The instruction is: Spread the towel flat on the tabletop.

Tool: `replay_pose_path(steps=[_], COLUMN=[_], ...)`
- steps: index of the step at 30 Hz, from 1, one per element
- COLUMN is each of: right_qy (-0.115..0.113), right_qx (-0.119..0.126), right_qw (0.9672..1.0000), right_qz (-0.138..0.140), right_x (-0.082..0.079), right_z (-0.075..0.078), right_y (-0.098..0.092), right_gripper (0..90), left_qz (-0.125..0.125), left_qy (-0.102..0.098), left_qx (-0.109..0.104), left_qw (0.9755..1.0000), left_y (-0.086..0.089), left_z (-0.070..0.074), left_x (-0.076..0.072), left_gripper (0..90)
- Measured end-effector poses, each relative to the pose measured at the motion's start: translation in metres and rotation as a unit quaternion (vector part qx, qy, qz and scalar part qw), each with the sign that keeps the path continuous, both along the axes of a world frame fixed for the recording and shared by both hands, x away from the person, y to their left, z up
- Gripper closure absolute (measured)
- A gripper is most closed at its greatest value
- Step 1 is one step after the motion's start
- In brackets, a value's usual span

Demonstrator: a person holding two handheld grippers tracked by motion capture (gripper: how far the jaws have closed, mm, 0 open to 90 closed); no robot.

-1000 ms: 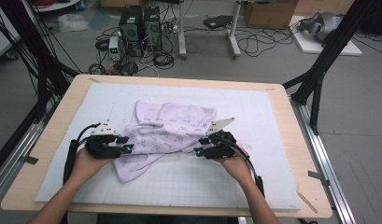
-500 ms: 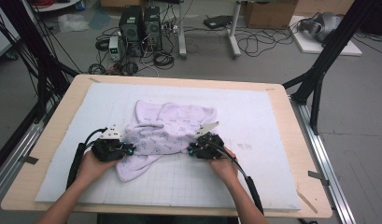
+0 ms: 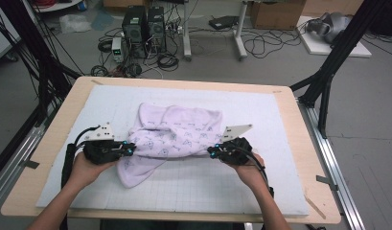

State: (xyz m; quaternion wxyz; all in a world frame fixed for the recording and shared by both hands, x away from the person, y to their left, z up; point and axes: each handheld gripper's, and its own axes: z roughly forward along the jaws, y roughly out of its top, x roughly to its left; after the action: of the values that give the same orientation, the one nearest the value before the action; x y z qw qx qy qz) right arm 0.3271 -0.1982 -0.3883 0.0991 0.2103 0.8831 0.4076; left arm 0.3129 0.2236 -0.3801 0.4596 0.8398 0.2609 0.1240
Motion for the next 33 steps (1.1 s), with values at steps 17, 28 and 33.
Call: replay_pose_path(steps=[17, 28, 33], right_qy=[0.031, 0.002, -0.008], right_qx=[-0.031, 0.021, 0.033], right_qw=[0.9954, 0.9979, 0.9994], right_qz=[-0.085, -0.062, -0.012], right_x=[0.069, 0.047, 0.023], right_z=[0.006, 0.015, 0.012], right_y=[-0.033, -0.026, -0.008], right_gripper=[87.0, 65.4, 61.7], left_qz=[0.079, 0.073, 0.048], left_qy=[0.028, 0.013, 0.011], left_qx=[0.024, 0.004, -0.002], left_qw=[0.9962, 0.9972, 0.9988], left_y=[-0.020, 0.000, 0.003], left_z=[-0.025, -0.013, -0.019], left_x=[0.076, 0.053, 0.028], left_gripper=[83.5, 53.6, 46.3])
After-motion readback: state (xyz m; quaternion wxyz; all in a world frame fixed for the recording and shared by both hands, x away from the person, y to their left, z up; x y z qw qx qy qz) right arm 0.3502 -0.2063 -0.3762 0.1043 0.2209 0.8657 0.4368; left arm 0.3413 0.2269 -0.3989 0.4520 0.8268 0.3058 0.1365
